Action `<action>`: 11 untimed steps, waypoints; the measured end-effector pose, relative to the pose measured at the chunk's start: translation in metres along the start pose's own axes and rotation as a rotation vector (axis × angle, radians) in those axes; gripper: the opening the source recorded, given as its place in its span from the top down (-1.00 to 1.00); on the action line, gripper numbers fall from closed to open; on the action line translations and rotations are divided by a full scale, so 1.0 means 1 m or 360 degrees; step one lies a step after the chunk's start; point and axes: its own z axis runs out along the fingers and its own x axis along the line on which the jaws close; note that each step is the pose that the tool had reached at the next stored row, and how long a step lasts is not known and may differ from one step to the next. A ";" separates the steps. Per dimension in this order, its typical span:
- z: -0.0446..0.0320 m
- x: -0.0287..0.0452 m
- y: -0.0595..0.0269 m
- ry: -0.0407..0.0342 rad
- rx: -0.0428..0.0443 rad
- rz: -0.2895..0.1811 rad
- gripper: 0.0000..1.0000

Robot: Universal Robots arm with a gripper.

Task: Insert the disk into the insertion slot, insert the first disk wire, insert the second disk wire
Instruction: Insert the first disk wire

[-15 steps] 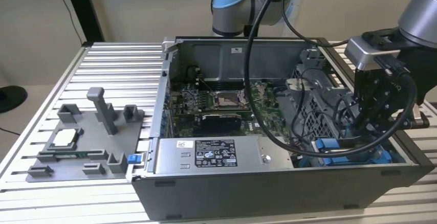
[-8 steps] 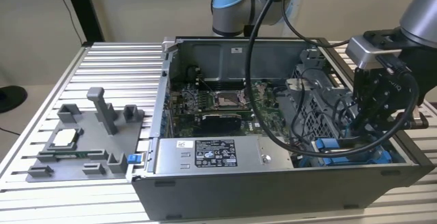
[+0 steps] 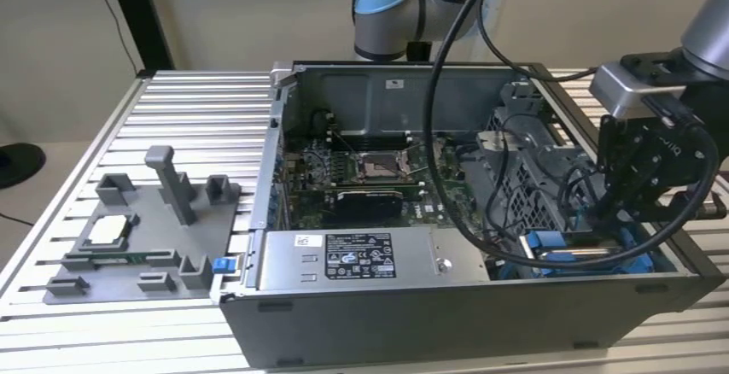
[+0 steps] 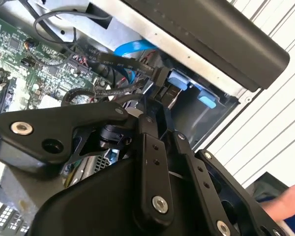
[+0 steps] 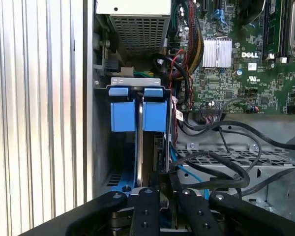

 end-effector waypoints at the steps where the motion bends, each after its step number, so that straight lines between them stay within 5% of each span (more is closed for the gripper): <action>1: 0.0003 -0.0001 -0.0003 0.0000 0.0000 0.0000 1.00; 11: 0.0042 0.0000 -0.0004 -0.0002 0.0000 0.0000 1.00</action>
